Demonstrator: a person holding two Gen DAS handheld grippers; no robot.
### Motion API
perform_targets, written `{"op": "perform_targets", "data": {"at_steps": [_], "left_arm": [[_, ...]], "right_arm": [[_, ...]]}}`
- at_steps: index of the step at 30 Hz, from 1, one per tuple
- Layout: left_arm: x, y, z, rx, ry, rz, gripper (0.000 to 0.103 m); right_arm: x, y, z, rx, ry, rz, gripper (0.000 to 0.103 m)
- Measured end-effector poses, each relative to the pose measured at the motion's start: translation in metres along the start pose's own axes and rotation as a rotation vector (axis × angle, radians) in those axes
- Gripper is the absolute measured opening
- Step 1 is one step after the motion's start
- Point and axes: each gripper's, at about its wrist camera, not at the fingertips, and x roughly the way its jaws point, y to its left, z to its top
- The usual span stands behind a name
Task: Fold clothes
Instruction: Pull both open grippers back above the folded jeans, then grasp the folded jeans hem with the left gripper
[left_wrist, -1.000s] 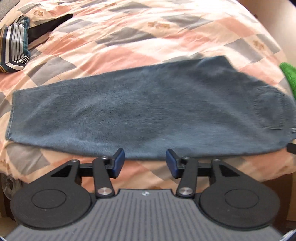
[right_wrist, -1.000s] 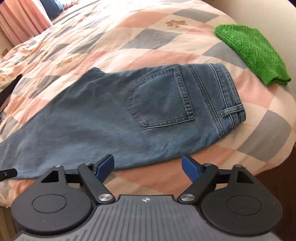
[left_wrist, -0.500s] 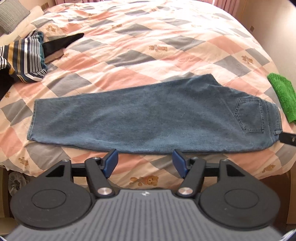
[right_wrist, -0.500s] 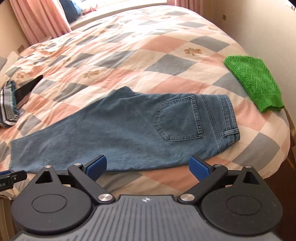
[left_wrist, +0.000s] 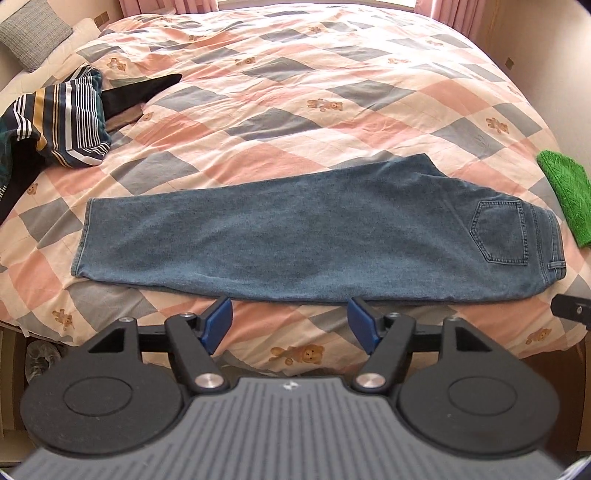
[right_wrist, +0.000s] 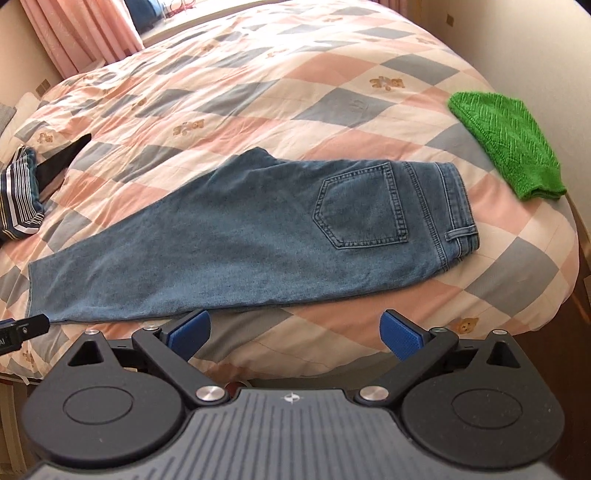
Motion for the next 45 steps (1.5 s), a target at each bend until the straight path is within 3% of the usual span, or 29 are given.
{"op": "perform_targets", "data": {"at_steps": [13,29,39,45], "left_arm": [[-0.005,-0.008,-0.004,0.028,-0.003,-0.002,0.072],[0.017,0.023,0.006,0.041,0.048,-0.021,0.073],[0.047,0.115,0.041,0.017,0.077,-0.038,0.075],[0.083,0.201,0.041,-0.118,0.116,-0.143,0.075]], "right_arm": [[-0.005,0.001,0.001,-0.021,0.000,-0.020,0.101],[0.006,0.038,0.013,-0.014,0.012,-0.055,0.101],[0.038,0.120,0.032,0.001,0.037,-0.061,0.101],[0.080,0.182,0.025,-0.023,0.144,-0.034,0.101]]}}
